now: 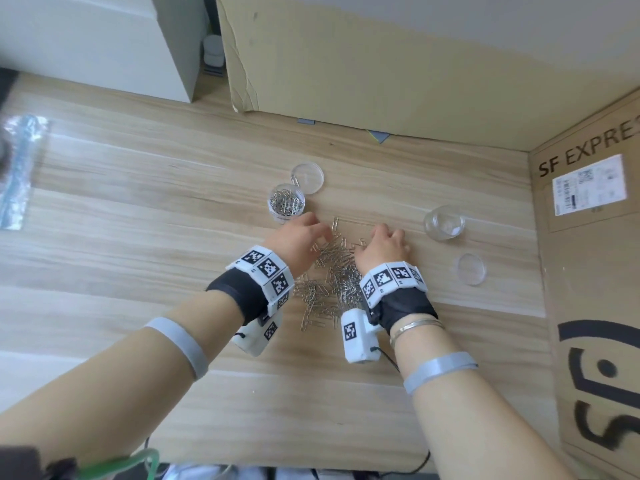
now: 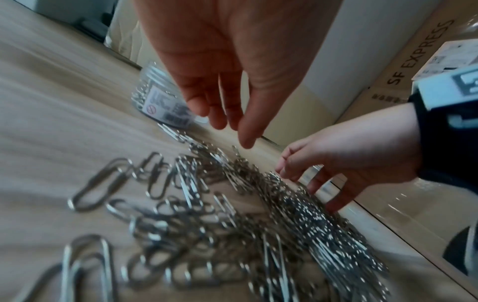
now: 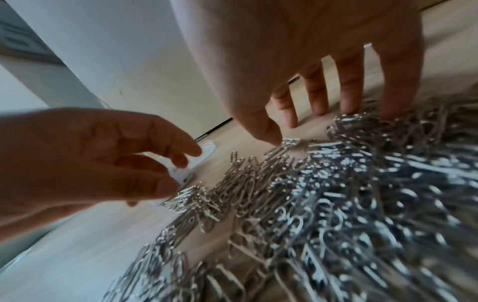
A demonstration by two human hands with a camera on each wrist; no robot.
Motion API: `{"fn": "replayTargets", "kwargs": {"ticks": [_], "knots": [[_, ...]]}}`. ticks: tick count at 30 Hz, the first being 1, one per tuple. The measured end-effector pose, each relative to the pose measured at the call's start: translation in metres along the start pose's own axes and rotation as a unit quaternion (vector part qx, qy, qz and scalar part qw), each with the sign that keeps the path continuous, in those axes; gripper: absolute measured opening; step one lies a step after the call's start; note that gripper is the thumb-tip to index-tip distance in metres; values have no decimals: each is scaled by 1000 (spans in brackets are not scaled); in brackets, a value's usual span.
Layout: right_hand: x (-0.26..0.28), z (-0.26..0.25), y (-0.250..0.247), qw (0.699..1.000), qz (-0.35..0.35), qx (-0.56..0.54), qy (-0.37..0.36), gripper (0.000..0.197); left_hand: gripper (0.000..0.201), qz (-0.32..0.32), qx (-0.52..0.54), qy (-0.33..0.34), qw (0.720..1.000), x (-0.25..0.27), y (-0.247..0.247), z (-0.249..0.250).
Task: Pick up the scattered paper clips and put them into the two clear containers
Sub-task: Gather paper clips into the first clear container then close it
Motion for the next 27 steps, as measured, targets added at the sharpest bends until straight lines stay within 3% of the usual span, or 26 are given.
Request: {"fn": "replayTargets", "kwargs": {"ticks": [3,6,8,11,15,18,23,27], "knots": [[4,-7,2,998,-3,-19,-54,31,49,-25,-34,-11,999,-1,14,1],[5,-6,-3,995,4,-55,-85,27,79,-46,-70,-22,996,2,24,2],[6,0,-4,995,-6,-55,-78,47,95,-51,-116,-22,992,5,28,4],[14,7,2,995,-82,-35,-53,89,109,-83,-188,-35,978,4,36,2],[19,3,10,992,-102,-4,-69,106,102,-72,-200,-32,977,2,39,4],[17,0,11,994,-77,8,-82,97,90,-50,-157,-32,986,-4,37,5],[14,-9,6,988,-37,-29,-144,50,71,-47,-95,-42,993,-13,33,4],[13,-16,3,986,-14,-29,-166,34,48,-43,-77,-49,995,-15,32,5]]}}
Point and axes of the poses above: each hand's wrist, its own x-axis away from the middle knuckle, its own y-axis out of the palm, z = x × y, the point moved 6 cm from there along -x, towards the middle knuckle, and after that the axes turned 13 degrees about -y, right-handed, at the moved point
